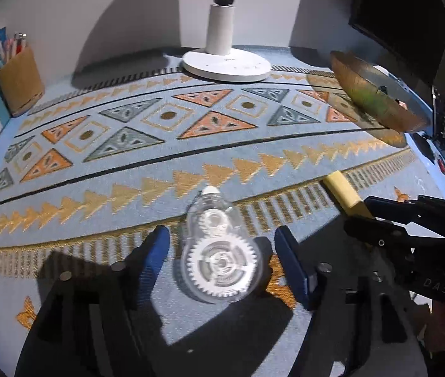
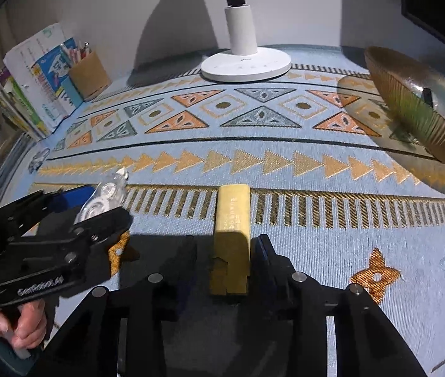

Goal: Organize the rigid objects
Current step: 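Grasp the clear gear correction tape with left gripper while right gripper grasps the yellow cylinder, then carry correction tape and yellow cylinder over the amber bowl and open both grippers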

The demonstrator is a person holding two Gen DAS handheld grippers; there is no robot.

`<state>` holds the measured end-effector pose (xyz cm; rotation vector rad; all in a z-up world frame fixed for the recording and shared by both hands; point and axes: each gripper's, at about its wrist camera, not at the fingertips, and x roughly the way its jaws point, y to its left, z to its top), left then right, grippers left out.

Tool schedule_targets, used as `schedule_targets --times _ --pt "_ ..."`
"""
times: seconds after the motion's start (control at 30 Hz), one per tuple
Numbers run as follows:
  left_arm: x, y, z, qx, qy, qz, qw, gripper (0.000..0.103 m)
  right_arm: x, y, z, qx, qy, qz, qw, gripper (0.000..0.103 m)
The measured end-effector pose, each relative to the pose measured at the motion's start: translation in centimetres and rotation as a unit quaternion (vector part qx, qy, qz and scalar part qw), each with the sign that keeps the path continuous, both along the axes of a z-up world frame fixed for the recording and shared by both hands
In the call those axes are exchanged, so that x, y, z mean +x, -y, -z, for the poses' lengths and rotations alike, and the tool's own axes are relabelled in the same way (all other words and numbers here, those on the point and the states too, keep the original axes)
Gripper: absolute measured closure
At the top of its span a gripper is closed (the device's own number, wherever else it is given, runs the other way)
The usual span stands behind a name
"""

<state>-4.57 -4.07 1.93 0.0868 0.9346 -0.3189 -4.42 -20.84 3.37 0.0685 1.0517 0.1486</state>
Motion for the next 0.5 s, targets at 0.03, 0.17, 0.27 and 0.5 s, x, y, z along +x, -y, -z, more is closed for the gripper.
schedule_targets --times 0.03,0.17,0.27,0.5 --pt "0.0 0.0 0.0 0.0 -0.001 -0.002 1.0 0.035 0.1 -0.2 0.0 -0.007 0.001 0.005 1.0 0.065" --pt "0.0 0.3 0.2 0.014 -0.002 -0.006 0.9999 0.035 0.5 -0.7 0.2 -0.027 0.008 0.012 1.0 0.065" --pt "-0.2 1.0 0.3 0.031 0.004 0.0 0.9995 0.038 0.4 -1.1 0.2 -0.041 0.019 0.027 0.999 0.07" --pt "-0.9 1.7 -0.2 0.049 0.031 0.005 0.9983 0.058 0.2 -1.4 0.0 -0.037 0.024 0.013 0.999 0.08"
